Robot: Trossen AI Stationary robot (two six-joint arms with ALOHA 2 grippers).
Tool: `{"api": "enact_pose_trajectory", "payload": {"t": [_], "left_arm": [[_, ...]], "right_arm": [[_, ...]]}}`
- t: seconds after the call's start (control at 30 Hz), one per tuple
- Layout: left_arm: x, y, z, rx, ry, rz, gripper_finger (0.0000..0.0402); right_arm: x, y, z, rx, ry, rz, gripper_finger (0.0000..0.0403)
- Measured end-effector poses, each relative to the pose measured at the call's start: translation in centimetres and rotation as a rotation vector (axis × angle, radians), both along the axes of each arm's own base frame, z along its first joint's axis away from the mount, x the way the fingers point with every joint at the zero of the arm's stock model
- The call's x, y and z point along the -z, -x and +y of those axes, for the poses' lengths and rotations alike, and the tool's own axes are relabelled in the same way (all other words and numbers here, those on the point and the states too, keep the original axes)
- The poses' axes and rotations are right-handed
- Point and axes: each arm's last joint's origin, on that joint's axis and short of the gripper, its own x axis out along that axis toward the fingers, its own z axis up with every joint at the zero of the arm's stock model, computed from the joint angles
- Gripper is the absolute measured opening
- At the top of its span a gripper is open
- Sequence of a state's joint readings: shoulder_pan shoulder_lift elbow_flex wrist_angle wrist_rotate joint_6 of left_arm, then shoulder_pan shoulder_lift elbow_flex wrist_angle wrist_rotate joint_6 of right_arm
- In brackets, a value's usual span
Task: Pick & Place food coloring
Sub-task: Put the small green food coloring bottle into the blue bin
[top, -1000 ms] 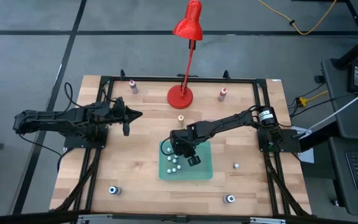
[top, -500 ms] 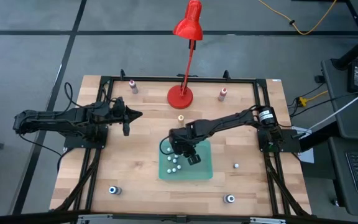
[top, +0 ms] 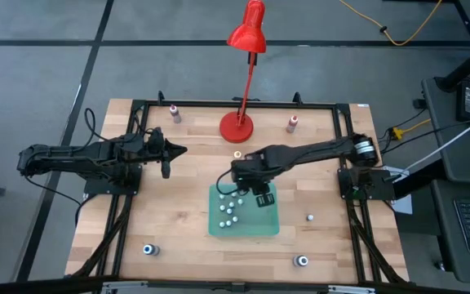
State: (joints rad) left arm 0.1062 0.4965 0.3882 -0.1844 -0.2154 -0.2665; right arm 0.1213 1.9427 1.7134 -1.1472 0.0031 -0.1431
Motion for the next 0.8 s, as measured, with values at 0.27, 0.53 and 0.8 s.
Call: {"api": "enact_pose_trajectory", "payload": {"t": [0.27, 0.53, 0.8], "left_arm": [[0.0, 0.0, 0.0, -0.010, -0.003, 0.000, 0.0017], [0.0, 0.0, 0.1, -0.025, -0.007, 0.000, 0.0017], [0.0, 0.0, 0.1, -0.025, -0.008, 0.001, 0.0017]], "right_arm": [[-2.8, 7.0, 0.8, 0.276, 0.051, -0.087, 0.0135], [-4.9, 14.4, 2.4, 0.351, -0.028, -0.146, 0.0135], [-4.0, 20.2, 3.6, 0.379, -0.134, -0.094, 0.0136]]}}
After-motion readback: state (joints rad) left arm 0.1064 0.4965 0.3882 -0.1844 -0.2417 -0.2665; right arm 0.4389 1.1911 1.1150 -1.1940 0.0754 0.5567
